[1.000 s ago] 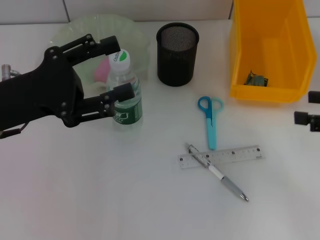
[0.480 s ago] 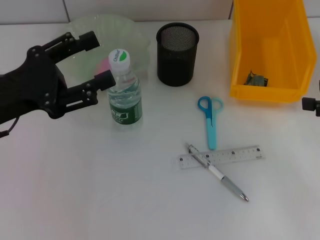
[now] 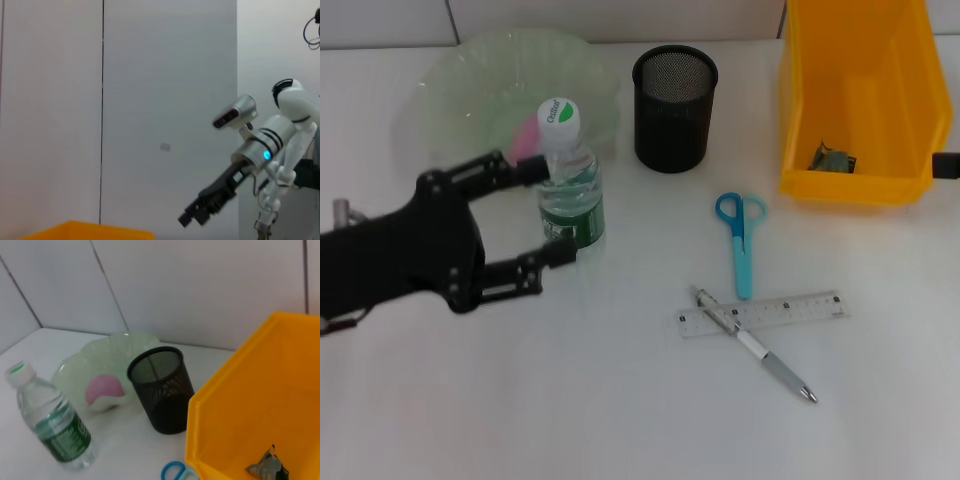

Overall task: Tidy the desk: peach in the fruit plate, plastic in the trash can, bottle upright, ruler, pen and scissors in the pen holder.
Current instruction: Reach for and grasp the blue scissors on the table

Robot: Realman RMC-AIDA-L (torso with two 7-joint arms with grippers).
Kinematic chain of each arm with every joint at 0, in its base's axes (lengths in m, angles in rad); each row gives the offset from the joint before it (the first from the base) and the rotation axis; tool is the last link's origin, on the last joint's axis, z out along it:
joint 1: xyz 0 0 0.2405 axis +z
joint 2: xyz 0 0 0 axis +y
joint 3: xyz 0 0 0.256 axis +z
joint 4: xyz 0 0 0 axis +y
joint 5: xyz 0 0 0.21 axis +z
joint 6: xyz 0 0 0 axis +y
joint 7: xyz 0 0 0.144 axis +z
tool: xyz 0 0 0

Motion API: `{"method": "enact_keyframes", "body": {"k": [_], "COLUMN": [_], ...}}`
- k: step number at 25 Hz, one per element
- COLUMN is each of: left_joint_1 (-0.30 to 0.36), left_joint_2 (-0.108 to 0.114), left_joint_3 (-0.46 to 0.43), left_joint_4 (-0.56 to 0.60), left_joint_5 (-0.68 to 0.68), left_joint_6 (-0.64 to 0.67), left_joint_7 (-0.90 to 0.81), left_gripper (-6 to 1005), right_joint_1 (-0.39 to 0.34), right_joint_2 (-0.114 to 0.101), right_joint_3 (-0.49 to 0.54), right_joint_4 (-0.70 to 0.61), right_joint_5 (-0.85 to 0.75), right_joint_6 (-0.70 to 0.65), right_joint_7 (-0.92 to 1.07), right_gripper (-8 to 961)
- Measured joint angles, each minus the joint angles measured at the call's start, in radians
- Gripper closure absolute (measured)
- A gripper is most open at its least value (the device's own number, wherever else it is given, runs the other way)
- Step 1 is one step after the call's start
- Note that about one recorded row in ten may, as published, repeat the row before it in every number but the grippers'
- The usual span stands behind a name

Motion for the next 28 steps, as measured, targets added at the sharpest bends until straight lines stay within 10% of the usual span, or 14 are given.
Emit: {"method": "enact_keyframes", "body": {"k": [17, 28], "left_joint_1": [0.046, 0.046], "left_joint_2": [-0.003, -0.004], "left_joint_3": [0.004, 0.015], "left_joint_4": [-0.127, -0.139], "left_joint_5": [0.181, 0.209], "left_joint_6": [-0.014, -0.025], "left_joint_7": [0.232, 0.244], "left_gripper": [202, 202], "right_joint_1": [0.32, 0.421], "right_joint_2": [0.011, 0.01], "right_joint_3": [-0.365, -0.415], "right_joint_4": [-0.009, 0.123], "right_joint_5": [-0.434, -0.511], "right_joint_6": [-0.042, 0.004], "right_joint_7": [0.593, 0.676], "right_gripper": [163, 164]}}
